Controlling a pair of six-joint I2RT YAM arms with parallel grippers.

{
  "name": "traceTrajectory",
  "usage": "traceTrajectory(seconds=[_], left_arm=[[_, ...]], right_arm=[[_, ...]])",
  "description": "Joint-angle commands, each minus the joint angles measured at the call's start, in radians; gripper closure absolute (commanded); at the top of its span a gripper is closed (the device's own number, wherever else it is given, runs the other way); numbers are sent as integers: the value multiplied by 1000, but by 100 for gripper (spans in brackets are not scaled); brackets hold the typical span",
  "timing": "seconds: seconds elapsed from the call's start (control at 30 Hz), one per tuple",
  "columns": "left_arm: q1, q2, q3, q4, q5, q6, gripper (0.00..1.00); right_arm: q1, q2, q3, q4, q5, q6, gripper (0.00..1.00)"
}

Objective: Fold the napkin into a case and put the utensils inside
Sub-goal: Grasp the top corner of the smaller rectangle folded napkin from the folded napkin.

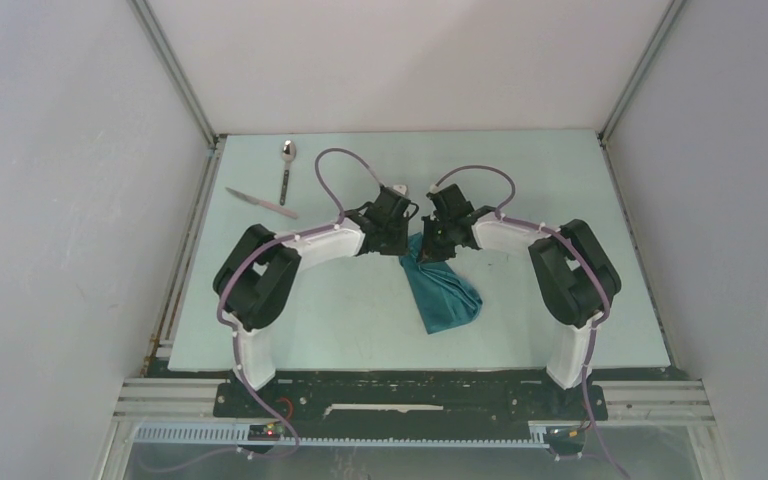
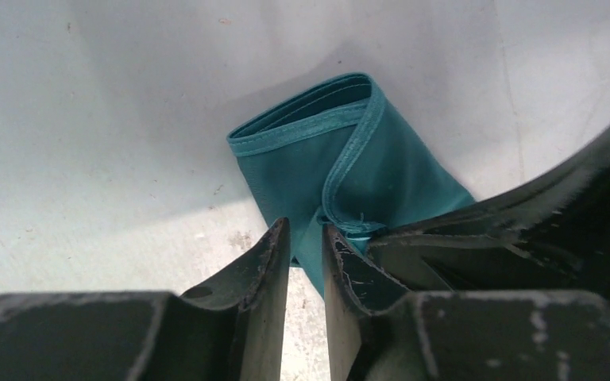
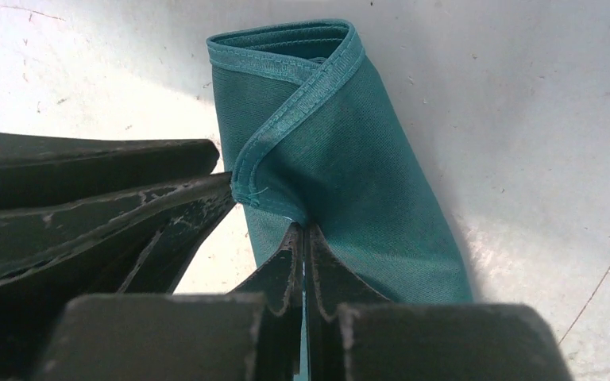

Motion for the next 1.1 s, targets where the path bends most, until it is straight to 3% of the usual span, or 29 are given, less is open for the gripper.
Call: traceTrajectory(seconds=[0.0, 0.6, 1.07], left_arm=[[-11, 32, 55, -57, -86, 38, 73], [-64, 59, 113, -104, -145, 70, 65], [-64, 91, 178, -152, -198, 62, 83]], right_arm=[[-8, -43, -7, 33, -21, 31, 100], [-17, -47, -14, 35, -30, 37, 100], [-14, -52, -15, 27, -51, 67, 100]])
